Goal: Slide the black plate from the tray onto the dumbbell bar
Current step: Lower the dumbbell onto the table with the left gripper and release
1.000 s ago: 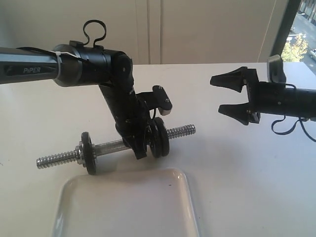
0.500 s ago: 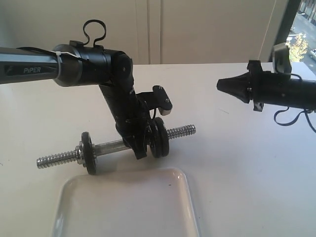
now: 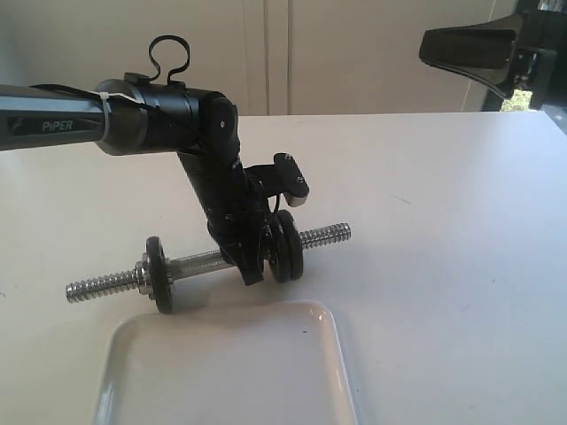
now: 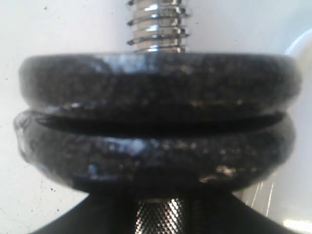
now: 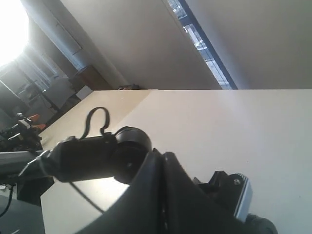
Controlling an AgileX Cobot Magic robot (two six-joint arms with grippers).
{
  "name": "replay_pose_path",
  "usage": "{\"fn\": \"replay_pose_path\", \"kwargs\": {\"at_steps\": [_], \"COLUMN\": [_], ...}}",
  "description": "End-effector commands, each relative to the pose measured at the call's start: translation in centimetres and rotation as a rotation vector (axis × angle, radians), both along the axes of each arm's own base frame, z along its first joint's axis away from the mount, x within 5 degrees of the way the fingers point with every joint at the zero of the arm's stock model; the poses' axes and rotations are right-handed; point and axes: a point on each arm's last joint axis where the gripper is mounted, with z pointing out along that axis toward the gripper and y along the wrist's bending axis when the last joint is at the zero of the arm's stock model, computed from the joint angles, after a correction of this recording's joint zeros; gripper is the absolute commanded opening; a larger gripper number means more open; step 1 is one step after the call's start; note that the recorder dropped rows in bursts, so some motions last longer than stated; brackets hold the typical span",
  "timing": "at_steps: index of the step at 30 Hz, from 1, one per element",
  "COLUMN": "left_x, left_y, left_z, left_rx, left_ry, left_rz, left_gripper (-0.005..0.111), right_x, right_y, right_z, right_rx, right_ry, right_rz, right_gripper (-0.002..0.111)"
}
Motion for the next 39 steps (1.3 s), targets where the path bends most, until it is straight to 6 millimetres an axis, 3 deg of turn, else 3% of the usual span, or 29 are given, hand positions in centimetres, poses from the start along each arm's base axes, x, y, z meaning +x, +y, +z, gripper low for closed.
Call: {"fn": "replay_pose_path", "kwargs": {"at_steps": [1, 3, 9, 12, 25, 39], "left_x": [0.0, 0.0, 0.2, 0.3, 0.2, 0.1], "left_y": [-0.6, -0.6, -0.5, -0.3, 0.3, 1.2], "left_z": [2.1, 2.1, 2.1, 2.0, 2.1, 3.9], "left_rx": [-0.076, -0.076, -0.061, -0.039, 0.029, 0.084], "left_ry": [-0.036, -0.036, -0.059, -0.075, -0.08, -0.137], "left_rz": [0.017, 0.017, 0.004, -0.003, -0.033, -0.037], "left_gripper": [0.003, 0.01, 0.057, 0.066, 0.066, 0.066], "right_x": [-3.2, -4.0, -4.8, -4.8, -4.8, -4.8], "right_y": [0.5, 0.6, 0.8, 0.8, 0.8, 0.8], "right_z": [1.0, 1.4, 1.5, 1.5, 1.5, 1.5], "right_rx": [-0.022, -0.028, -0.032, -0.032, -0.032, -0.032], "right_ry": [-0.075, -0.098, -0.11, -0.11, -0.11, -0.11], "right_rz": [0.007, 0.008, 0.008, 0.008, 0.008, 0.008], "right_gripper": [0.001, 0.001, 0.001, 0.001, 0.001, 0.001]}}
